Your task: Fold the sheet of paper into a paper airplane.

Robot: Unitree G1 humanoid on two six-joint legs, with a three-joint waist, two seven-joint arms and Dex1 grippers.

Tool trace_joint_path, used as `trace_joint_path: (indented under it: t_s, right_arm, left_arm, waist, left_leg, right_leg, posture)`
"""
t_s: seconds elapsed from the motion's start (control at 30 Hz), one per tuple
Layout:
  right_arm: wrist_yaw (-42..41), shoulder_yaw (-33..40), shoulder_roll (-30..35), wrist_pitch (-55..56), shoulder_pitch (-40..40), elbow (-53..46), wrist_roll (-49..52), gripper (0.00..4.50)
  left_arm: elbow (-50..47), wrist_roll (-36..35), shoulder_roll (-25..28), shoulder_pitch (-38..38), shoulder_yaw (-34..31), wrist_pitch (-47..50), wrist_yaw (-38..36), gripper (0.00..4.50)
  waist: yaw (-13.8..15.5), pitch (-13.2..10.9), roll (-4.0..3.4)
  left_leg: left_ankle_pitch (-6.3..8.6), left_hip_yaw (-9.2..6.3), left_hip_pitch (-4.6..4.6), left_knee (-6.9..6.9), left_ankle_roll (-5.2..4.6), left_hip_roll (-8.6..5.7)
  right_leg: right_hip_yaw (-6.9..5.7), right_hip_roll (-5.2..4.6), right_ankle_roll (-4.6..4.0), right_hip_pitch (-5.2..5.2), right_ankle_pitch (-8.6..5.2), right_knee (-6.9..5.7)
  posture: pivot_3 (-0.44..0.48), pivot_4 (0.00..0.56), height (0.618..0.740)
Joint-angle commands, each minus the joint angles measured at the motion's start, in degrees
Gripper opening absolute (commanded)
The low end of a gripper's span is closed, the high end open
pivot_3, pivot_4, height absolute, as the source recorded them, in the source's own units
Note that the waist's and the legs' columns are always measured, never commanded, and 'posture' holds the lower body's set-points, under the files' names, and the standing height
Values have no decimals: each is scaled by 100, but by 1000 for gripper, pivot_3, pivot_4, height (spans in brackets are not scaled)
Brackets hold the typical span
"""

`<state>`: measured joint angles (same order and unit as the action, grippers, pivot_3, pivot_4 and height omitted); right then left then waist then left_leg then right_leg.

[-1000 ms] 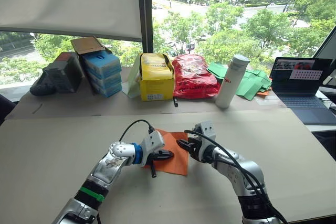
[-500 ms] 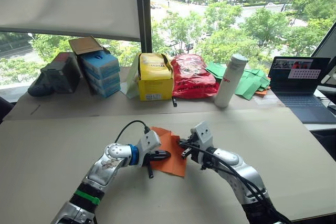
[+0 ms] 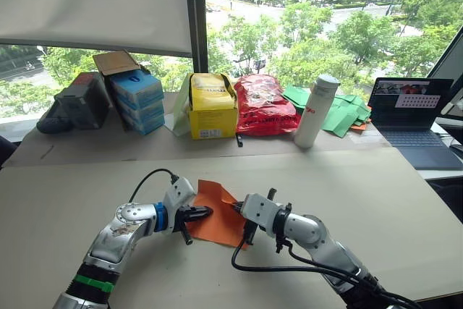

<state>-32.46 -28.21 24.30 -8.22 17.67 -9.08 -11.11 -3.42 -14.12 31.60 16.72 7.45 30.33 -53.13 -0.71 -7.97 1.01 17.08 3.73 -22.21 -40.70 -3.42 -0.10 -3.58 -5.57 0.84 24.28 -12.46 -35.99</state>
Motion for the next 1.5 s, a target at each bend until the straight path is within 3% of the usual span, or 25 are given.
trace_joint_path:
  t_s: [0.03,0.5,0.7,0.93,1.3,1.5]
  right_arm:
    - [-131,-144,-15,145,127,-14,-272,30]
    - [-85,852,-790,-1039,563,107,259,30]
    - [-313,318,-528,-674,519,192,-157,30]
    - [-486,55,-511,-1282,410,134,-268,30]
    - [-600,-82,-502,-1474,448,-22,-432,30]
    - [-635,-97,-476,-1590,427,-86,-462,30]
  left_arm:
    - [7,-15,19,84,-27,89,84,0]
    - [-22,-66,19,399,4,115,25,0]
    - [-13,-123,-4,549,-56,170,36,0]
    - [168,-81,10,897,27,88,-56,0]
    - [1348,732,-397,1688,737,-798,20,0]
    - [1867,1231,-386,1740,1078,-1280,-37,0]
  waist:
    - [2,0,0]
    - [4,-3,1]
    - [9,-5,0]
    - [10,-5,1]
    - [42,-4,2]
    - [10,-3,3]
  left_leg:
    - [-5,0,-1,0,9,0]
    - [-7,0,-10,0,13,-3]
    - [-7,1,-11,0,12,-4]
    - [-7,1,-8,-1,12,-5]
    - [-8,4,-9,-4,13,-8]
    - [-9,7,-10,-3,14,-6]
  right_leg:
    - [0,0,0,0,0,0]
    - [-1,-4,0,4,1,2]
    - [-2,-4,0,5,1,3]
    - [-4,-1,0,1,1,2]
    - [-6,9,1,-1,1,2]
    - [-2,16,1,2,1,2]
  posture:
    - [0,150,740]
    - [0,150,740]
    - [0,150,740]
    - [0,150,740]
    - [0,150,740]
    - [0,150,740]
